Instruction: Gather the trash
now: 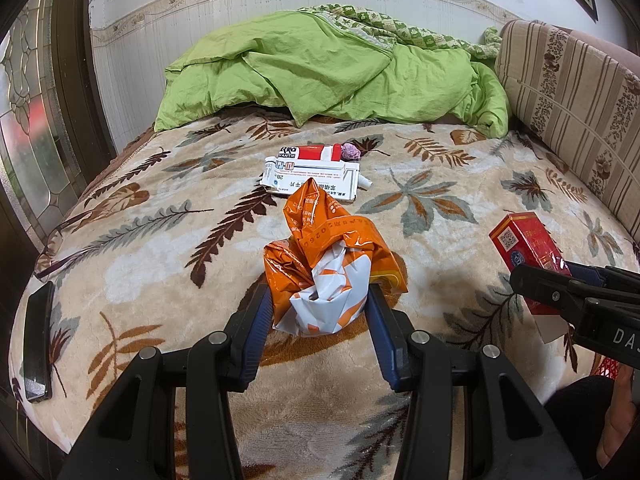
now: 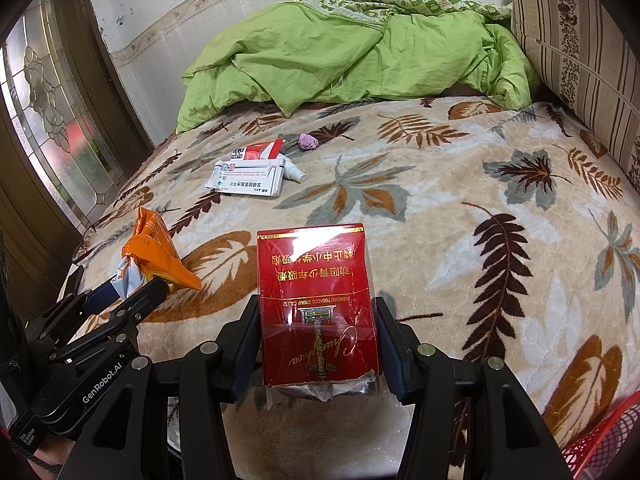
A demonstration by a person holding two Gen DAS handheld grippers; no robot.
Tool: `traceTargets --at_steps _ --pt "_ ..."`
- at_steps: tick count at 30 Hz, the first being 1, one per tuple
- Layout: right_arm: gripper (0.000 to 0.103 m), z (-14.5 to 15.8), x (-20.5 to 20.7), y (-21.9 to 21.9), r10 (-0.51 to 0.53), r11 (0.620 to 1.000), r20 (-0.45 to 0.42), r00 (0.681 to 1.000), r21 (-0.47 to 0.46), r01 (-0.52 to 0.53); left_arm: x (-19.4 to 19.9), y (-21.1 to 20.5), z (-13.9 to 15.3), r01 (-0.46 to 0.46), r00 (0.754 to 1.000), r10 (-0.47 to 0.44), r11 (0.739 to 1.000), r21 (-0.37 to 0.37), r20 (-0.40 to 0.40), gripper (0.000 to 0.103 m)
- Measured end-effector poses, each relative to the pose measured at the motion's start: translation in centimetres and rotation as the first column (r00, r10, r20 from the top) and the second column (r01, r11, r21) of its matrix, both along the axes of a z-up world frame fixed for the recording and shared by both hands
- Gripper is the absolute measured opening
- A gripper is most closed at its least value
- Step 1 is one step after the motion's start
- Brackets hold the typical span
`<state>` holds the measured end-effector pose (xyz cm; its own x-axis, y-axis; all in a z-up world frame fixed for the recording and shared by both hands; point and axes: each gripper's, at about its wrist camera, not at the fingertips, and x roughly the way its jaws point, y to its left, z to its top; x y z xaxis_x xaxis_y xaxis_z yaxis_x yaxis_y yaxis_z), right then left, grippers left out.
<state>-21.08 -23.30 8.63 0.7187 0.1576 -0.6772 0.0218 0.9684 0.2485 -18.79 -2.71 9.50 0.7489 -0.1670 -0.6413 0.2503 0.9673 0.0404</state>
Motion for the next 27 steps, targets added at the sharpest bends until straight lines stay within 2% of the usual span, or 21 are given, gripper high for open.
traceTargets --at_steps 4,7,9,16,22,27 --pt "0.056 0.0 0.0 0.0 -0.001 1.000 0.001 1.000 0.002 0.001 -0.1 -0.1 0.0 0.004 1.000 -0.004 1.000 -0.008 0.000 0.046" --pt "0.056 0.0 -0.1 -0.7 -0.014 1.000 0.004 1.000 0.019 0.014 -0.5 -0.1 0.0 0.031 1.000 -0.031 0.999 -0.039 -0.001 0.046" --pt "0.056 0.1 -0.3 -1.4 -0.027 0.999 0.002 1.000 0.042 0.027 -0.8 -0.2 0.0 0.064 0.998 -0.066 0.995 -0.080 -0.019 0.046" --pt "0.056 1.4 -3.5 -3.4 -0.064 0.996 0.004 0.998 0.057 0.064 -2.6 -2.4 1.0 0.161 0.986 -0.163 0.983 -0.092 -0.021 0.046" --pt "0.056 2.3 -7.3 -6.7 -0.145 0.985 -0.004 0.989 0.091 0.145 -4.8 -6.3 2.7 0.311 0.950 -0.313 0.947 -0.086 -0.014 0.046" --pt "0.057 2.6 -11.4 -10.8 -0.255 0.958 -0.022 0.967 0.128 0.255 -6.5 -10.9 3.7 0.449 0.890 -0.454 0.889 -0.095 -0.037 0.046"
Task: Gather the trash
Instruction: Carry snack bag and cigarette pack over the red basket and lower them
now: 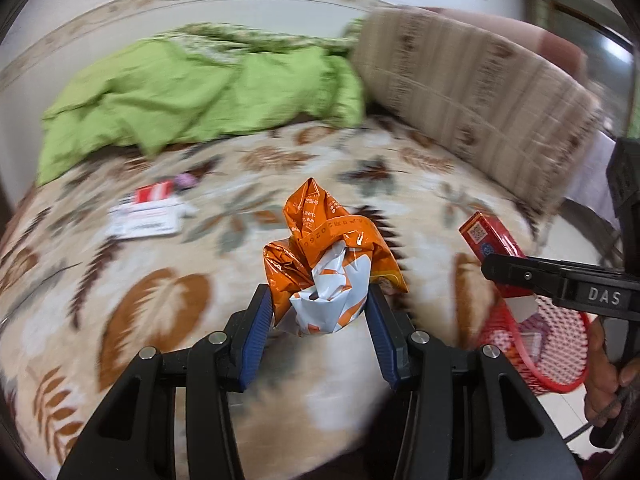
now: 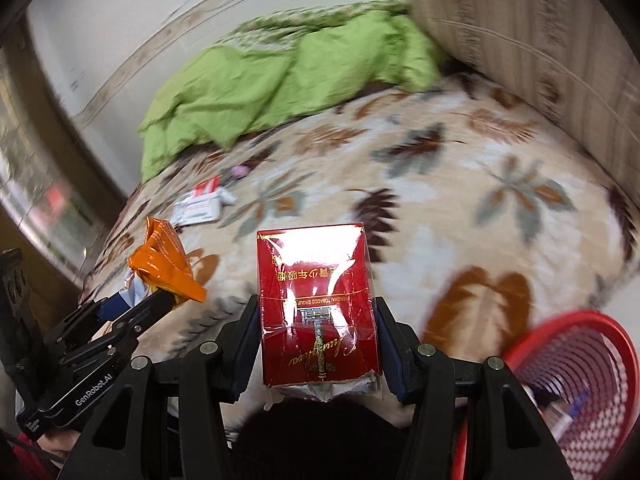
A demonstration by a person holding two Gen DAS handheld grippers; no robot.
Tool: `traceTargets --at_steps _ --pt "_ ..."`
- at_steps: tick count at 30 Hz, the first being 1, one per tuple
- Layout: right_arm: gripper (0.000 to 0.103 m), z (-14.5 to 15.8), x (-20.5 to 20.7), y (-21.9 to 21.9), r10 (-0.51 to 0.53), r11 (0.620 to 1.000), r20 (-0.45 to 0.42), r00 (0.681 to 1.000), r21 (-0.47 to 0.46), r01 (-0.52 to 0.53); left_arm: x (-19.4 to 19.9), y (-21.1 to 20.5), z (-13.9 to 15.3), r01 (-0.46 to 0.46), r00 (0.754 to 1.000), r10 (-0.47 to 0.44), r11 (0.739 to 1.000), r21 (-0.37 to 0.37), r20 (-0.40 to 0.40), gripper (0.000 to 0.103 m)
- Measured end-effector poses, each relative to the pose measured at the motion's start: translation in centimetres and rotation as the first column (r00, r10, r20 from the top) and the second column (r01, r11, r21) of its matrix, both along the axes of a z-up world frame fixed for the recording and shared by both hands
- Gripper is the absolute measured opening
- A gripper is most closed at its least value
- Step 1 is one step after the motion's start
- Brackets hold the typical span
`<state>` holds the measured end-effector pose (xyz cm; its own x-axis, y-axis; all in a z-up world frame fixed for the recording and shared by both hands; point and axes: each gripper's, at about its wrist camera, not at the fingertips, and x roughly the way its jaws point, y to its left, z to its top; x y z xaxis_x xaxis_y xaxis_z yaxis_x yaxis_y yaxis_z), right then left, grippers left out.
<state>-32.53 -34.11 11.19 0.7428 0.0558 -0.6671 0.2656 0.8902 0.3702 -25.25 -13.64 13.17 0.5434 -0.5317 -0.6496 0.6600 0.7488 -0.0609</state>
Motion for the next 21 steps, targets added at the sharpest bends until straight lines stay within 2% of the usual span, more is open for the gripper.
traceTargets --at_steps 4,8,16,17,20,21 --pt "0.057 0.1 -3.9 -4.2 -0.120 0.993 -0.013 0.993 0.021 0.120 -1.3 -4.1 0.2 0.122 0.991 -0.122 0.993 0.001 -0.053 0.046" --pt "0.057 0.3 -8.1 -7.5 -0.227 0.974 -0.020 0.974 0.020 0.228 -3.3 -8.2 0.1 0.245 0.965 -0.243 0.970 0.009 -0.098 0.046" --pt "0.058 -1.3 -14.4 -12.0 -0.393 0.918 -0.078 0.916 0.030 0.397 -7.4 -15.7 -0.4 0.451 0.878 -0.442 0.892 0.012 -0.184 0.046" --pt "0.058 -1.5 -14.9 -12.3 -0.403 0.913 -0.084 0.911 0.036 0.407 -7.9 -16.4 -0.5 0.467 0.870 -0.456 0.884 0.018 -0.185 0.047" --pt "0.058 -1.8 -15.7 -13.1 -0.426 0.901 -0.096 0.900 0.042 0.431 -8.9 -18.0 -0.8 0.501 0.852 -0.486 0.865 0.030 -0.196 0.067" --pt "0.058 -1.9 -15.9 -13.3 -0.431 0.898 -0.099 0.897 0.046 0.437 -9.0 -18.1 -0.8 0.503 0.851 -0.488 0.864 0.032 -0.194 0.068"
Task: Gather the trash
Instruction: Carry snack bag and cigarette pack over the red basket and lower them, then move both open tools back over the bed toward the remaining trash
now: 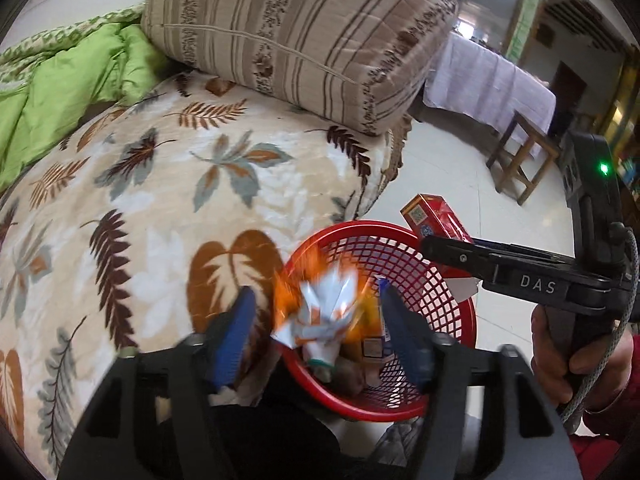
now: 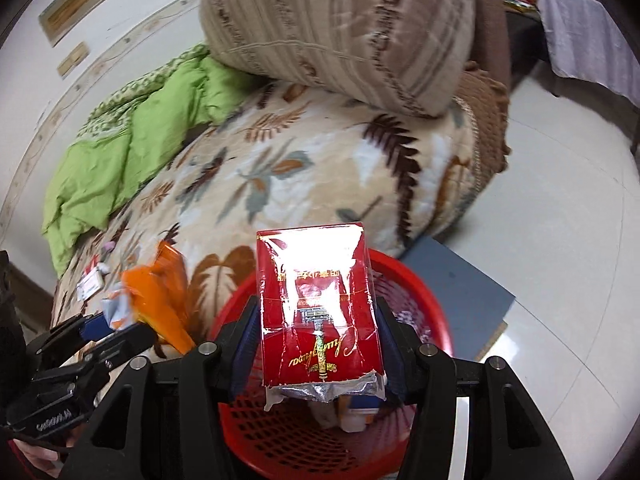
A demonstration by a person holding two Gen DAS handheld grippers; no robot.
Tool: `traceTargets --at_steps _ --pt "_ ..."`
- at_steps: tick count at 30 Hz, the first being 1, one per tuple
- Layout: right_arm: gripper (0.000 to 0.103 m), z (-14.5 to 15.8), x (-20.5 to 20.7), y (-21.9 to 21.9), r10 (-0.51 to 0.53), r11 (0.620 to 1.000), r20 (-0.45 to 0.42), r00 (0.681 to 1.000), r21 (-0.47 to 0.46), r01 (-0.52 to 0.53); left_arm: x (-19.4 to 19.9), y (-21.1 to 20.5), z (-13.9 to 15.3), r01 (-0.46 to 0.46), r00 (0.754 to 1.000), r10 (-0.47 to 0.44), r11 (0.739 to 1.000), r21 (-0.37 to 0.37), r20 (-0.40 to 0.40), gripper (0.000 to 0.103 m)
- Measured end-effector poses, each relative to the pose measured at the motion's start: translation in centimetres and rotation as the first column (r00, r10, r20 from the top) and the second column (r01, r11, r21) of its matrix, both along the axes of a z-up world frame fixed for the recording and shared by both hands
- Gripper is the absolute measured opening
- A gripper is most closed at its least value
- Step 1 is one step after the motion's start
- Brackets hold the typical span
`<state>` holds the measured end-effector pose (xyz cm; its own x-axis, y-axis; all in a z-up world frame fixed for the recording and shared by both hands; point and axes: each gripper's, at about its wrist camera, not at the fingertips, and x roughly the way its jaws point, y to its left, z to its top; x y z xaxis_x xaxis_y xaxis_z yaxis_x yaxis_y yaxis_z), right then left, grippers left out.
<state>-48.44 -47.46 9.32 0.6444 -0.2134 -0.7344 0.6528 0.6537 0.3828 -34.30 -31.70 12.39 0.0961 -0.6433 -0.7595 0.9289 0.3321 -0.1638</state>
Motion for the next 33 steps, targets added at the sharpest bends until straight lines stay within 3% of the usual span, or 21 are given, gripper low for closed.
traceTargets --at_steps 4,11,20,26,29,33 --pt "0.061 0.1 -0.2 -0.4 -0.017 1.000 0.003 1.000 0.002 0.017 0.4 0.5 0.1 -0.009 1.000 0.009 1.000 -0.004 -0.017 0.069" --pt "0.061 0.8 0.9 0.2 0.017 1.000 0.036 0.999 -0.006 -0.017 3.0 3.5 0.7 -0.110 0.994 0.110 0.994 -0.022 -0.020 0.070" --pt "0.061 1.9 5.5 3.3 0.161 0.987 0.062 0.985 -0.034 -0.159 8.2 9.4 1.7 -0.309 0.951 0.309 0.950 -0.048 -0.024 0.070" --pt "0.061 3.0 10.6 6.6 0.306 0.951 0.065 0.950 -0.076 -0.301 11.9 14.9 1.7 -0.459 0.888 0.458 0.886 -0.059 -0.030 0.070" --pt "0.061 3.0 13.5 8.2 0.379 0.924 0.065 0.923 -0.076 -0.374 13.9 17.9 1.2 -0.540 0.842 0.538 0.840 -0.051 -0.041 0.070" --pt "0.061 3.1 17.5 10.6 0.469 0.882 0.059 0.881 -0.078 -0.464 16.6 21.9 0.4 -0.654 0.757 0.653 0.756 -0.041 -0.032 0.070"
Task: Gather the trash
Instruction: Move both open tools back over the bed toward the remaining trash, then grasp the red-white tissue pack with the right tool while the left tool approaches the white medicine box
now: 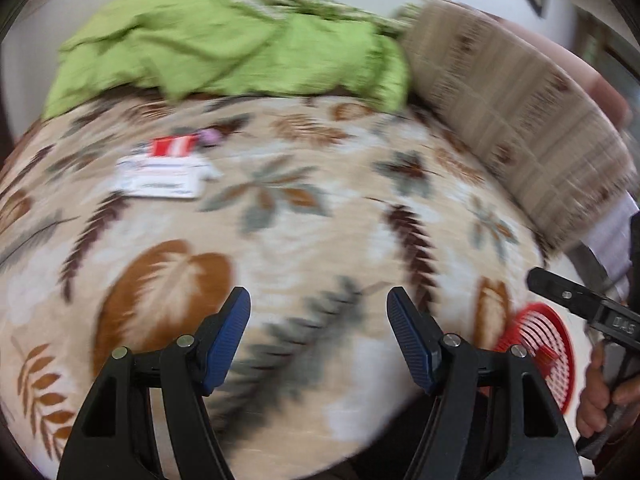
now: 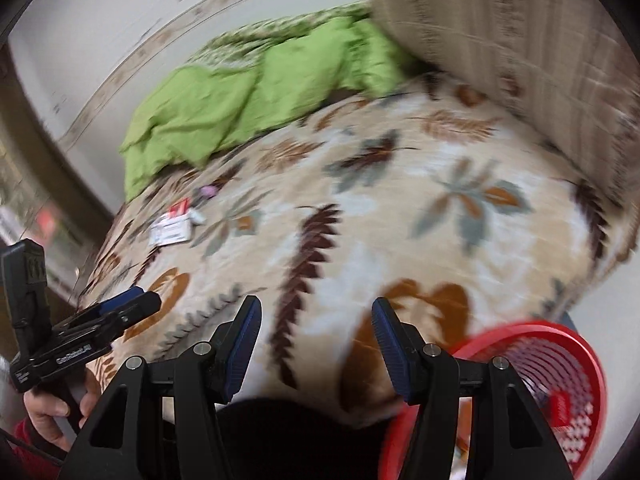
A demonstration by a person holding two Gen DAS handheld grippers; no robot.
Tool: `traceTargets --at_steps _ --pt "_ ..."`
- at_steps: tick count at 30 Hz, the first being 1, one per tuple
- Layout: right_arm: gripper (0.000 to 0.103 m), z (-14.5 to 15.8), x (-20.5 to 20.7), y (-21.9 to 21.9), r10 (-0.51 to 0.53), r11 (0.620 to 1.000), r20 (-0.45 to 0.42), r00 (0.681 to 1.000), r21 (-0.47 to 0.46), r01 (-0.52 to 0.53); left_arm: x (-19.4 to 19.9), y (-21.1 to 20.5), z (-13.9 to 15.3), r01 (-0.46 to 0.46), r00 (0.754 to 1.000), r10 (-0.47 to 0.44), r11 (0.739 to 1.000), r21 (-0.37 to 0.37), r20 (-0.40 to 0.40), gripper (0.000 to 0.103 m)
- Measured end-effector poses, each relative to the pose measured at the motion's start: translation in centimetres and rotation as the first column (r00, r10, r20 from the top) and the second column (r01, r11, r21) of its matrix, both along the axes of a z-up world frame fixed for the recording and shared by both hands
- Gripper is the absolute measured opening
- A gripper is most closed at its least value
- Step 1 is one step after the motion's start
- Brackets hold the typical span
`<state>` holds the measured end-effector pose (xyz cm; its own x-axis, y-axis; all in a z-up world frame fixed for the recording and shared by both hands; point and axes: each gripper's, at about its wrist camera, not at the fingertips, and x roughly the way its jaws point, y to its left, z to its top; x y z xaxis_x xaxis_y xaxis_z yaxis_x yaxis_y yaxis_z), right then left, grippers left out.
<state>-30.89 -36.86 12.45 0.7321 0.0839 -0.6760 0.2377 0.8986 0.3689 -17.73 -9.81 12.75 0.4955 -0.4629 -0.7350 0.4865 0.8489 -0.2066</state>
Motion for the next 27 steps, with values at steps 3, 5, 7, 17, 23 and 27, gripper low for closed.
traceTargets --at_steps 3,5,7,17,23,27 --pt "0.061 0.4 3.3 1.9 0.069 0.998 0.010 0.998 0.010 -0.069 2.3 2.6 -0.9 -0.115 0.993 0.115 0.993 0.000 -0.022 0.070" --pt "0.061 0.6 5.6 3.3 0.123 0.992 0.011 0.992 0.007 -0.123 3.7 4.2 -1.6 -0.189 0.981 0.189 0.982 0.000 -0.032 0.070" --pt "0.061 0.6 8.4 4.9 0.171 0.985 0.007 0.985 0.006 -0.171 5.4 5.7 -2.3 -0.277 0.960 0.278 0.961 0.012 -0.034 0.070" --pt "0.050 -1.4 22.3 10.9 0.299 0.953 -0.027 0.954 0.054 -0.298 11.1 11.5 -5.4 -0.571 0.821 0.570 0.821 -0.032 -0.026 0.070" --pt "0.044 -2.5 30.1 13.5 0.320 0.947 -0.042 0.947 0.046 -0.318 11.7 12.6 -5.4 -0.611 0.791 0.610 0.792 0.001 0.041 0.070" --pt "0.041 -4.0 34.3 14.3 0.327 0.945 -0.074 0.942 0.045 -0.324 11.9 13.0 -5.0 -0.628 0.776 0.626 0.778 0.006 0.071 0.070"
